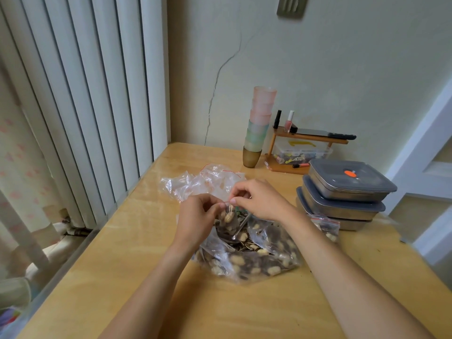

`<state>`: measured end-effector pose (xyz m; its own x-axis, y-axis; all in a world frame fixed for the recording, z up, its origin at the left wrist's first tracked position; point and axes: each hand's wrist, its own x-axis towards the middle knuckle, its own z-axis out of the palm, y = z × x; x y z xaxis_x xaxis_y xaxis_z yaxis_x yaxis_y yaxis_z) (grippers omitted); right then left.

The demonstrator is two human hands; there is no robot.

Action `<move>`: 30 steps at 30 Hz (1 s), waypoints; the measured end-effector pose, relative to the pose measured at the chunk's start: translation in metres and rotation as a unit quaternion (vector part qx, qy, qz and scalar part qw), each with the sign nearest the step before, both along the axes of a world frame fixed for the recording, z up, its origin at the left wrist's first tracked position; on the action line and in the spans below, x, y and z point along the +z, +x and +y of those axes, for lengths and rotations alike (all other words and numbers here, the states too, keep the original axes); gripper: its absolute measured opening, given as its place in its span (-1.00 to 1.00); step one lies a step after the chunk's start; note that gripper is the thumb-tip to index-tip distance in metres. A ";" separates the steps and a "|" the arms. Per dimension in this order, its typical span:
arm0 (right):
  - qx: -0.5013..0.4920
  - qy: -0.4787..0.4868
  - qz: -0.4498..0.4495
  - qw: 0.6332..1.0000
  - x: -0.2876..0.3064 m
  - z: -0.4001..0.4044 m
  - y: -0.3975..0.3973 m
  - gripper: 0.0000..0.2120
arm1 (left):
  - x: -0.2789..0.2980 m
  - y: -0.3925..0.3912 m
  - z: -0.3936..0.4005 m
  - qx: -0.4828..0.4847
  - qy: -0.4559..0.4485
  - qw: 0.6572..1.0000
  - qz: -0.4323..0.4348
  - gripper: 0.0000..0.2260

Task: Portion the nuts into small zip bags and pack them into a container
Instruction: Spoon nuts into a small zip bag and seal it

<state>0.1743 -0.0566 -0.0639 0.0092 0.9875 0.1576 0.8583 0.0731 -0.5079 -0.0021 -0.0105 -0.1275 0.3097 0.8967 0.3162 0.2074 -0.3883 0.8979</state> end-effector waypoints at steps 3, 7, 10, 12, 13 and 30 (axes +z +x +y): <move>-0.006 0.001 0.023 1.000 -0.005 0.001 -0.002 -0.98 | 0.000 0.002 0.001 0.024 0.030 0.999 0.020 -0.86; -0.006 -0.017 0.027 0.999 -0.010 0.002 0.000 -0.95 | -0.002 0.001 0.003 0.030 0.052 0.997 0.038 -0.88; -0.017 -0.010 0.029 0.999 -0.011 0.001 -0.002 -0.94 | -0.004 0.002 0.003 0.019 0.071 0.995 0.066 -0.87; -0.009 -0.006 0.055 0.998 -0.012 0.000 -0.003 -0.93 | -0.001 0.003 0.002 0.010 0.076 0.996 0.056 -0.87; 0.001 -0.007 0.084 0.996 -0.012 -0.001 -0.003 -0.94 | 0.001 0.002 0.001 0.002 0.069 0.997 0.039 -0.87; -0.106 -0.006 0.134 0.985 0.005 -0.102 0.070 -0.93 | 0.036 0.079 -0.055 -0.062 0.160 0.975 0.143 -0.79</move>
<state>0.2439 -0.1582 -0.0591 0.2546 0.9608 0.1096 0.6880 -0.1004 -0.7187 0.0771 -0.0653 -0.0918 0.5256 0.7167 0.4583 0.3651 -0.6766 0.6395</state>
